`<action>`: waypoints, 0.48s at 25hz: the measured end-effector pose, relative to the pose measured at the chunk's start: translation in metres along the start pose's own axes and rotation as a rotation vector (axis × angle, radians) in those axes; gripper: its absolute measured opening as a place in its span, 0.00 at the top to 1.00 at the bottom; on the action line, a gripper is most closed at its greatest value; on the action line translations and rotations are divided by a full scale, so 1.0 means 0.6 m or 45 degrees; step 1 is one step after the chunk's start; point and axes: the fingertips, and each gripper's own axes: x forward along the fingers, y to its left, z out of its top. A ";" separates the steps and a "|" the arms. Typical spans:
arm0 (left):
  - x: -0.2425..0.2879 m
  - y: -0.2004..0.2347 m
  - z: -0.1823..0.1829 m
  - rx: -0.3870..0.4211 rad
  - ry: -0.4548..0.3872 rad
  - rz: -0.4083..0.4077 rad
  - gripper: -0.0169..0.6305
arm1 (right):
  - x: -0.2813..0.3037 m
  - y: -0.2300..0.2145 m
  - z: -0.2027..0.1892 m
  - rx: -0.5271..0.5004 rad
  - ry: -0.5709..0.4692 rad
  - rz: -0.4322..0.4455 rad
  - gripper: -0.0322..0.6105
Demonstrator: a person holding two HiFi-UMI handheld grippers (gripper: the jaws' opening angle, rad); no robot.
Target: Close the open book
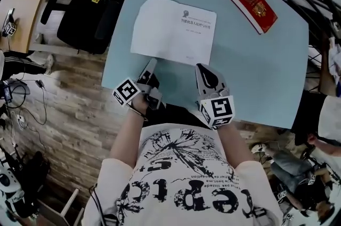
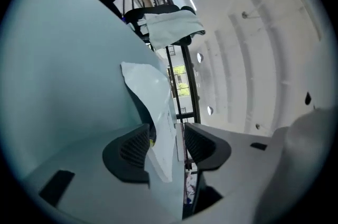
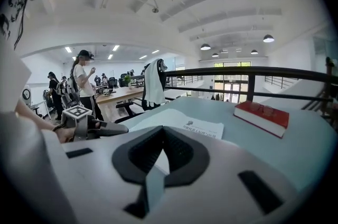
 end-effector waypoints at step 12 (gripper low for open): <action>0.044 0.048 0.048 -0.328 -0.196 0.005 0.64 | -0.003 -0.018 -0.010 0.003 0.018 -0.041 0.93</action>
